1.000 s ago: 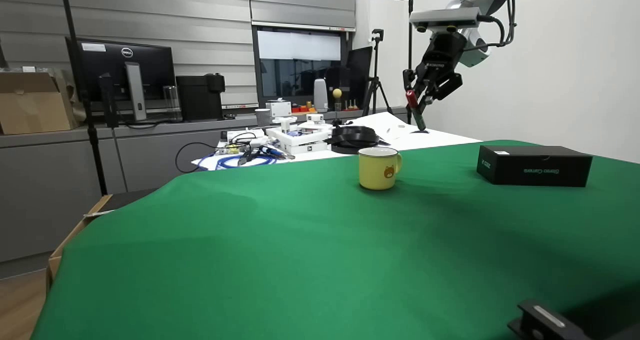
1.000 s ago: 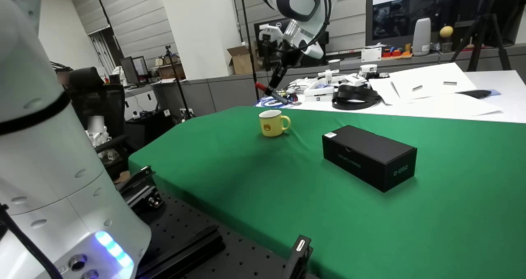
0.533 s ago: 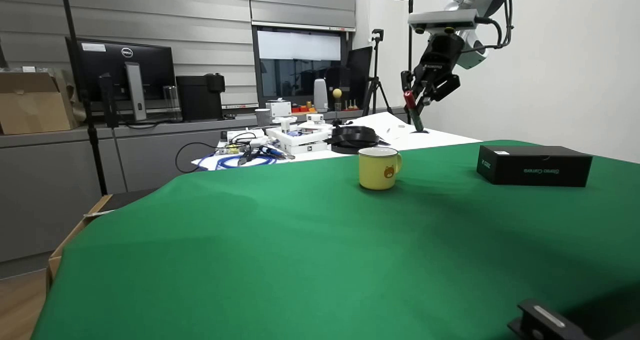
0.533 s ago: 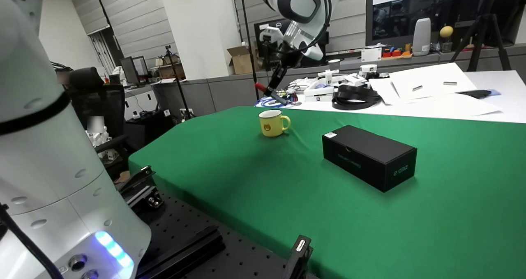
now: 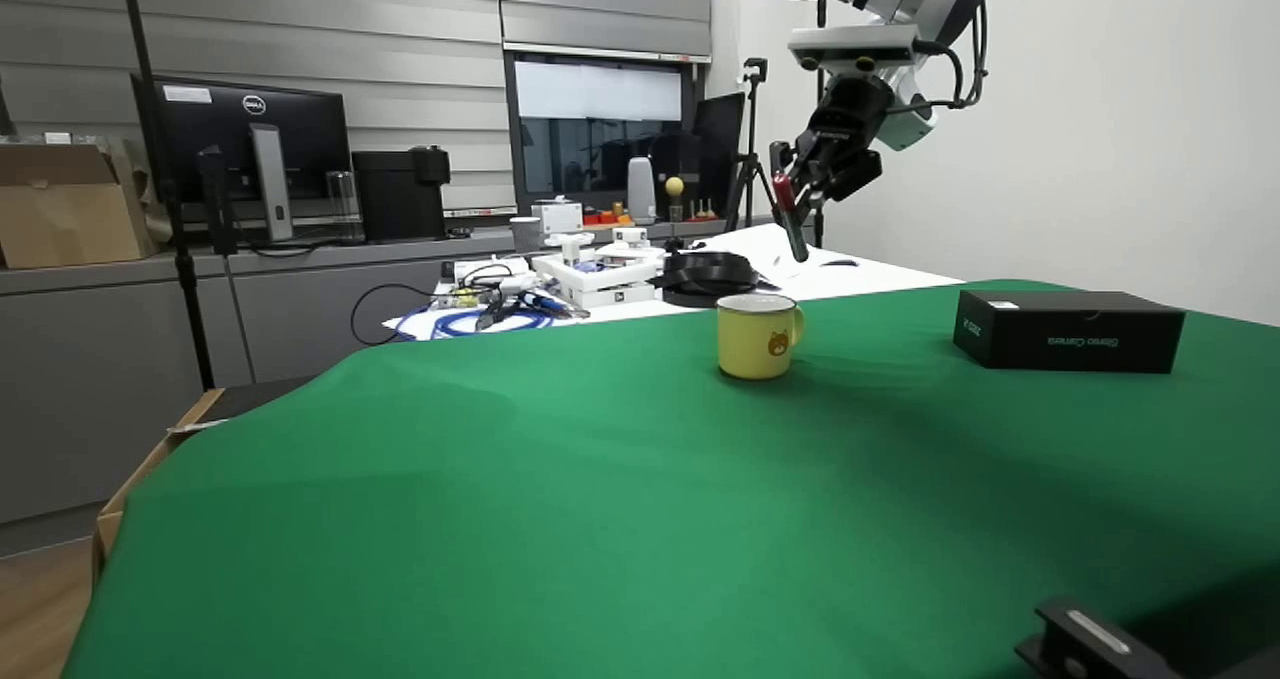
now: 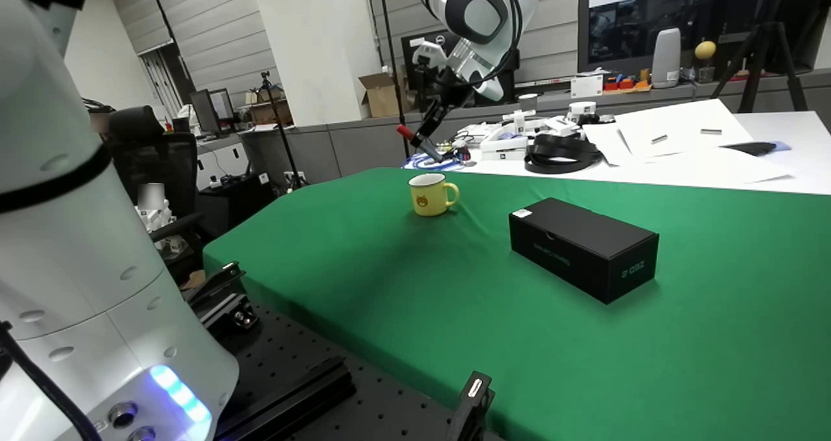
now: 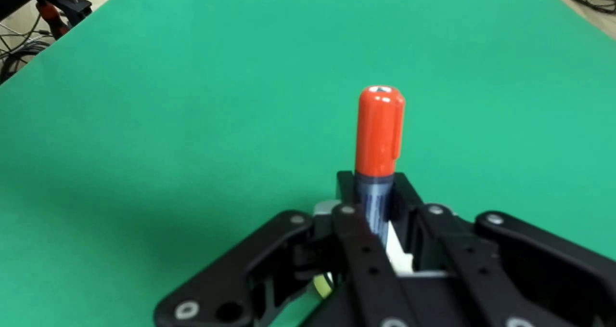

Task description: Take the marker on the box and put it in the cup

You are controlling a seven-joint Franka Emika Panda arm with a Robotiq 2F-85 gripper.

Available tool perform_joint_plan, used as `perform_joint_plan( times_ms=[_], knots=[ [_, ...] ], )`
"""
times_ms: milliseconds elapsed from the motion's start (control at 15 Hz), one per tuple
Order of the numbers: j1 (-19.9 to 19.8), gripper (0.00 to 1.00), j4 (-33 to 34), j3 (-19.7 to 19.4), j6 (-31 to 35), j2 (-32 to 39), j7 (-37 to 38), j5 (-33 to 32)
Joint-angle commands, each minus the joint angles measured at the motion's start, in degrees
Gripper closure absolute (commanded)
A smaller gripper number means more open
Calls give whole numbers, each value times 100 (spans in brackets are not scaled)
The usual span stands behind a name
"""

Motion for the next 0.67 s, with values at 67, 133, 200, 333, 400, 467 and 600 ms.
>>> perform_joint_plan(
  times_ms=[67, 133, 200, 333, 400, 467, 600],
  knots=[
    [119, 95, 746, 18, -402, 519, 234, 142],
    [139, 95, 856, 25, -457, 612, 251, 159],
    [153, 95, 954, 33, -511, 696, 259, 170],
    [169, 95, 1170, 54, -604, 889, 289, 187],
    [166, 95, 1282, 60, -653, 994, 312, 201],
    [164, 95, 1390, 56, -691, 1109, 337, 206],
    [140, 95, 1610, 52, -780, 1344, 369, 243]
  ],
)
